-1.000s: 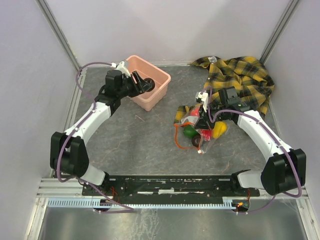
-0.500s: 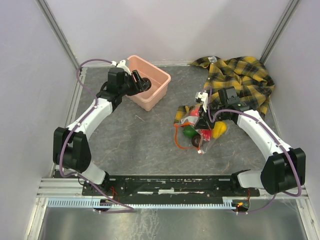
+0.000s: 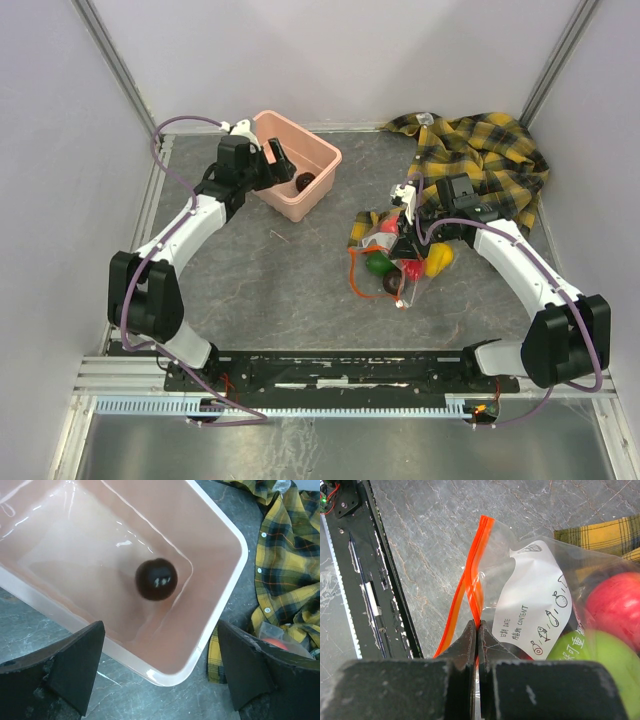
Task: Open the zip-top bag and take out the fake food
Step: Place the fake fruit in the bin, then pick up the fake fruit from the zipper food storage bag.
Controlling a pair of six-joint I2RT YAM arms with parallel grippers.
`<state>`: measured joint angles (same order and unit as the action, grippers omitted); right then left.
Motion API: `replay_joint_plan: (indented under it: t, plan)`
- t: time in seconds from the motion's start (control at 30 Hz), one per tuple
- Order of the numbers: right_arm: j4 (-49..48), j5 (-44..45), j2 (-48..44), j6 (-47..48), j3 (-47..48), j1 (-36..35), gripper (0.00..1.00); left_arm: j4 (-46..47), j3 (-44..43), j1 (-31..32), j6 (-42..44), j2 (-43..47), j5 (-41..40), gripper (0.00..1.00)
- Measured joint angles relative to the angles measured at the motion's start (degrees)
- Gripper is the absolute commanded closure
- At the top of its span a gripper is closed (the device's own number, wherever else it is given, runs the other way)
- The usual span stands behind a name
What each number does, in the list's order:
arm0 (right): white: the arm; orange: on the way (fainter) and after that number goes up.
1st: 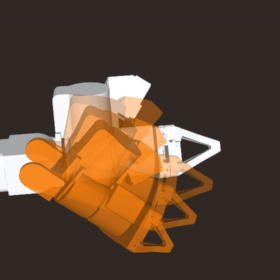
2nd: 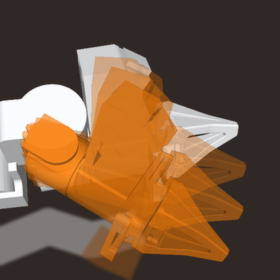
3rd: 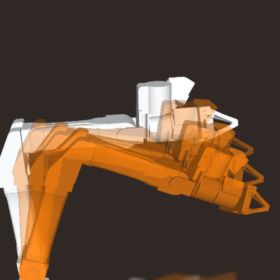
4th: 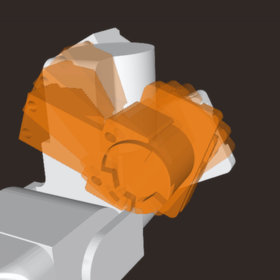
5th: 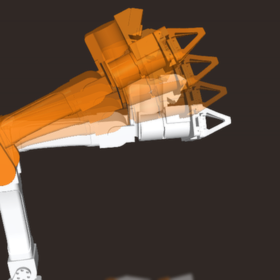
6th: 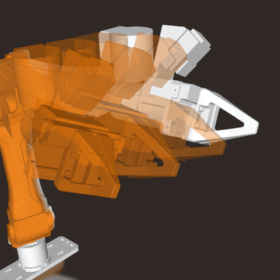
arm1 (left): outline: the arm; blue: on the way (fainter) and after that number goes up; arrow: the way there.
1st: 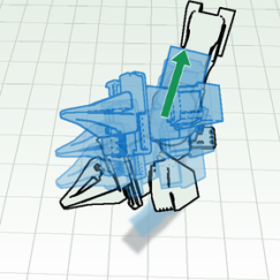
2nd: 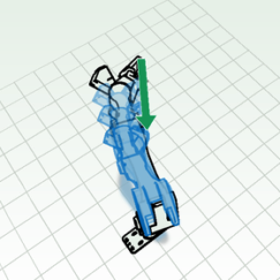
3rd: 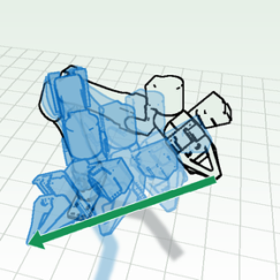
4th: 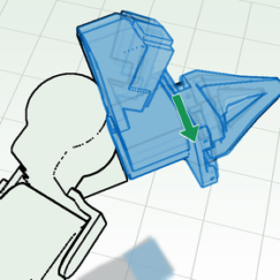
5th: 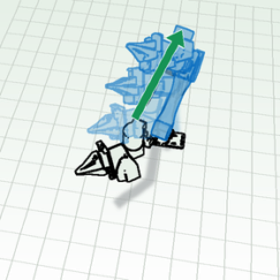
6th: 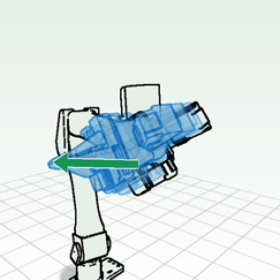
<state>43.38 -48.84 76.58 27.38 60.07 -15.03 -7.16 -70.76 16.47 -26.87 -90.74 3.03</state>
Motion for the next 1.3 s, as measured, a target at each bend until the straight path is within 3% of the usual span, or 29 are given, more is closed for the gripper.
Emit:
replay_joint_plan:
  t: [0.17, 0.4, 0.6, 0.77, 1.03, 1.3]
  plan:
    - [0.0, 0.0, 0.0, 0.0, 0.0, 0.0, 0.98, 1.6, 1.0, 0.0, 1.0, 1.1, -1.6, 0.01]
    - [0.1, 0.0, 0.0, 0.0, 0.0, 0.0, 0.98, 5.8, 7.6, -0.3, 0.9, 10.0, -0.9, 0.0]
    - [0.2, 0.0, 0.0, 0.0, 0.0, 0.0, 0.98, 12.7, 16.5, -0.6, -1.9, 18.4, 7.9, 0.09]
    - [0.3, 0.0, 0.0, 0.0, 0.0, 0.0, 0.98, 20.7, 26.6, 0.4, -6.5, 24.5, 16.7, 0.09]
    - [0.4, 0.0, 0.0, 0.0, 0.0, 0.0, 0.99, 27.7, 37.3, 16.3, -6.1, 32.4, 16.9, 0.11]
    - [0.4, 0.0, 0.0, 0.0, 0.0, 0.0, 0.98, 38.4, 47.5, 28.6, -5.2, 32.2, 10.6, 0.24]
